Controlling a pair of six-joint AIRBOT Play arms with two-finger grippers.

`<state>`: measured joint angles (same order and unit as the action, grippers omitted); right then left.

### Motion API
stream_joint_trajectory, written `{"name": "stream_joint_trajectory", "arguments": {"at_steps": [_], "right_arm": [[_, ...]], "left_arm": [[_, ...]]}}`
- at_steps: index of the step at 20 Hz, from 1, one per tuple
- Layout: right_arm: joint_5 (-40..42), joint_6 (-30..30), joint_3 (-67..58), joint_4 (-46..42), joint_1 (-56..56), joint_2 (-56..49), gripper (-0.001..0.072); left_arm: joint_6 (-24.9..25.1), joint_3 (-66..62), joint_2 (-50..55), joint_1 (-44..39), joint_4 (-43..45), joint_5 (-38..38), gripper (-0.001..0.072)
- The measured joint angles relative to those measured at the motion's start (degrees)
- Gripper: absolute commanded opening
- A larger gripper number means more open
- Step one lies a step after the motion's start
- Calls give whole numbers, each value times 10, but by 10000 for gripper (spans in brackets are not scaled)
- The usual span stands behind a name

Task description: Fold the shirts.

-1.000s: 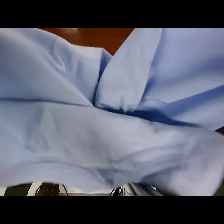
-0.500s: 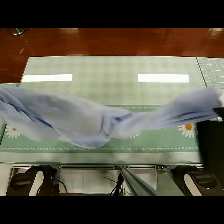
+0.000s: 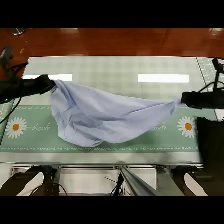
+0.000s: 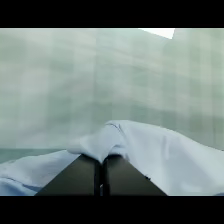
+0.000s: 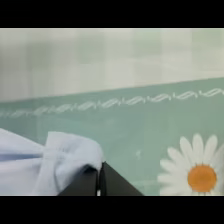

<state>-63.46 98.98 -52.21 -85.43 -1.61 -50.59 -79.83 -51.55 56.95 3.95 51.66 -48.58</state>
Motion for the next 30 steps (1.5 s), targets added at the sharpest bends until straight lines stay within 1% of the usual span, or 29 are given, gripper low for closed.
{"name": "stream_joint_trajectory", "arguments": {"at_steps": [1,2,3,4,5,6,8,10,12,14,16,19,22,25,27,30], "right_arm": [[25,3,-12,14,-16,-42,17],[40,3,-25,35,-32,-78,18],[54,0,-41,65,-49,-115,62],[64,-9,-57,102,-66,-148,317],[67,-19,-71,137,-80,-174,640],[71,-30,-85,173,-96,-196,625],[57,-54,-110,223,-126,-222,625],[27,-78,-128,234,-162,-231,624],[-17,-104,-132,219,-200,-227,624],[-47,-120,-104,196,-228,-211,618],[-52,-134,-47,192,-243,-187,618],[-30,-169,57,237,-243,-148,618],[-8,-191,131,273,-224,-122,618],[6,-200,163,286,-200,-113,618],[11,-201,172,290,-185,-110,618],[24,-197,178,297,-169,-109,618]], "left_arm": [[5,-20,35,-9,-12,5,446],[10,-42,68,-19,-20,5,691],[12,-61,96,-28,-27,0,702],[16,-81,122,-34,-33,-10,702],[17,-98,143,-37,-34,-21,702],[18,-113,157,-35,-31,-30,702],[20,-143,176,-12,-12,-75,702],[21,-160,183,36,15,-140,702],[22,-148,180,95,36,-208,702],[19,-96,161,152,52,-255,702],[16,-14,132,189,57,-281,702],[14,110,96,214,62,-299,701],[15,193,81,206,55,-310,702],[22,249,76,163,20,-300,702],[25,275,75,116,-19,-275,702],[25,295,74,30,-94,-212,702]]}}
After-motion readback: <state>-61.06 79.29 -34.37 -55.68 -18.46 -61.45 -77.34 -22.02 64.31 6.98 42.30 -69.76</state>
